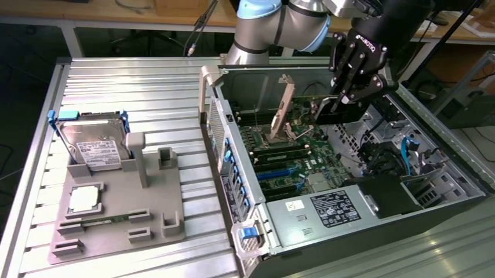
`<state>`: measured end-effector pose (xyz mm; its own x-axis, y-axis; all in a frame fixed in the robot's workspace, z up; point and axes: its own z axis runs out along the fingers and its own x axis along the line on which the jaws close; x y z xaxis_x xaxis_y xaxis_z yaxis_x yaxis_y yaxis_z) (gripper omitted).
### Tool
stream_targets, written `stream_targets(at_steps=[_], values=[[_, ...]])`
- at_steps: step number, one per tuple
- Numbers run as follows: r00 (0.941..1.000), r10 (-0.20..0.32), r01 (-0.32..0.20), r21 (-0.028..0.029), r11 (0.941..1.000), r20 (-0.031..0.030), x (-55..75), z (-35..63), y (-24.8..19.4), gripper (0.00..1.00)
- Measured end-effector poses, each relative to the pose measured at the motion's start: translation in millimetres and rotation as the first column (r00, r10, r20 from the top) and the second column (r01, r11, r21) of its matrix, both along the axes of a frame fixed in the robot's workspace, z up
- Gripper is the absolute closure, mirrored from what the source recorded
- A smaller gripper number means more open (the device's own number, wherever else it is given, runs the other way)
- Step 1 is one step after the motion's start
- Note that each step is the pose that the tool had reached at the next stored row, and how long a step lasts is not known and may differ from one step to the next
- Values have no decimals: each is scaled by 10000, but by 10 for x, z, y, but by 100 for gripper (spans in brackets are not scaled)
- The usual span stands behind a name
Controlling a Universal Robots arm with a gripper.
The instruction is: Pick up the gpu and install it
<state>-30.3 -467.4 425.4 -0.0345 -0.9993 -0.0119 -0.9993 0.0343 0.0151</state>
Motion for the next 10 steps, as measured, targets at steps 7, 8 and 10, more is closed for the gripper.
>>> stream_targets(at_steps=[7, 8, 10], values=[[9999, 130, -130, 0, 9999, 0, 0, 0, 0, 73], [9999, 151, -151, 0, 9999, 0, 0, 0, 0, 73], [9998, 194, -194, 0, 9998, 0, 0, 0, 0, 73]])
